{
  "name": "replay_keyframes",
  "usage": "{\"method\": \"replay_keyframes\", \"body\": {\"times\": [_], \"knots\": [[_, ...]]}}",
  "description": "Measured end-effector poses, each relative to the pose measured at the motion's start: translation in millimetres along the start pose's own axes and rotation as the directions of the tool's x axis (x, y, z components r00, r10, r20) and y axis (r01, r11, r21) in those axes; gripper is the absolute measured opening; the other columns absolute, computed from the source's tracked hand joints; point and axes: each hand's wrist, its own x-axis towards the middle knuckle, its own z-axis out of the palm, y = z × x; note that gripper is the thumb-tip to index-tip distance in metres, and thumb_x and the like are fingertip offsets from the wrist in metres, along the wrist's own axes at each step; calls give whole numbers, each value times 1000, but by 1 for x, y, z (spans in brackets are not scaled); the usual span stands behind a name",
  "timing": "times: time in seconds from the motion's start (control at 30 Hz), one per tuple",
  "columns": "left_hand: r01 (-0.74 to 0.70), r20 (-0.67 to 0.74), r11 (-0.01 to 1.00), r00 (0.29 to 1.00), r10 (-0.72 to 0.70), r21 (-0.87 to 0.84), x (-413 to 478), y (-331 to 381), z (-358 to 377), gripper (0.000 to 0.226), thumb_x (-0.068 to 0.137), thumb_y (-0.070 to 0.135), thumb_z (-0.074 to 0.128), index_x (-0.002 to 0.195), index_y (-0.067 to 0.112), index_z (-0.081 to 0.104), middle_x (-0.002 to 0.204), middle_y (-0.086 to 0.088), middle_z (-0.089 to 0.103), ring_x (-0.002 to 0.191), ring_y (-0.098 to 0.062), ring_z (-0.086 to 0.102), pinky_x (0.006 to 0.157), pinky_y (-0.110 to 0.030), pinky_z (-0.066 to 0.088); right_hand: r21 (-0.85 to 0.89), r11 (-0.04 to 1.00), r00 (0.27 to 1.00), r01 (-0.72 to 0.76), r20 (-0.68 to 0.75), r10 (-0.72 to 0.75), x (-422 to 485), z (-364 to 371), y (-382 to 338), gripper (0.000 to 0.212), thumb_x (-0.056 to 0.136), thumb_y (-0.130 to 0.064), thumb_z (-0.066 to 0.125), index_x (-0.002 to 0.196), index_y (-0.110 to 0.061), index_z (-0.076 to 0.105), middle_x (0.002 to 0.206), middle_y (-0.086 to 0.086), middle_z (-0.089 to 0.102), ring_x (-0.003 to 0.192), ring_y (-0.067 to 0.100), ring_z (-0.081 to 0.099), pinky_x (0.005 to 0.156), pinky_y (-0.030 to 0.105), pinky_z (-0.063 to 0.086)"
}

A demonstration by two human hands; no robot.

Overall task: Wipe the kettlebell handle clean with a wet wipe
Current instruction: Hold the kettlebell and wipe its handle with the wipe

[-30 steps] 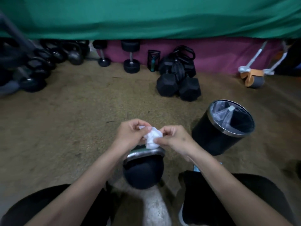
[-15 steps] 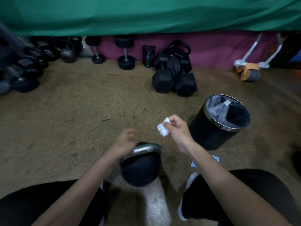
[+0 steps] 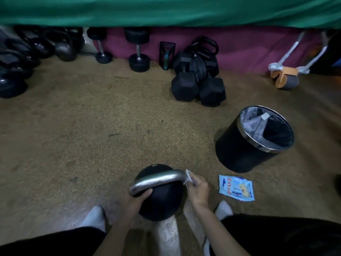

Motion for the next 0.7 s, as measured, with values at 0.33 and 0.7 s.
{"method": "replay_keyframes", "body": {"times": [0.33,0.7], "knots": [[236,70,918,972,-225,-320,0,-1,22,73,73,30,89,136,28,53,128,-10,64,116,-39,60,75,-64,56,-236,969,971,66,237,-8,37,-3,6,27,87,-3,59,105,-18,72,95,-3,73,79,7,64,71,14,46],[261,60,923,965,-255,-284,18,-14,22,117,32,56,98,135,36,48,133,-11,61,118,-46,57,74,-74,51,-210,977,917,38,395,49,60,-4,2,25,89,1,56,107,-8,71,102,-1,69,87,11,62,65,8,46]]}}
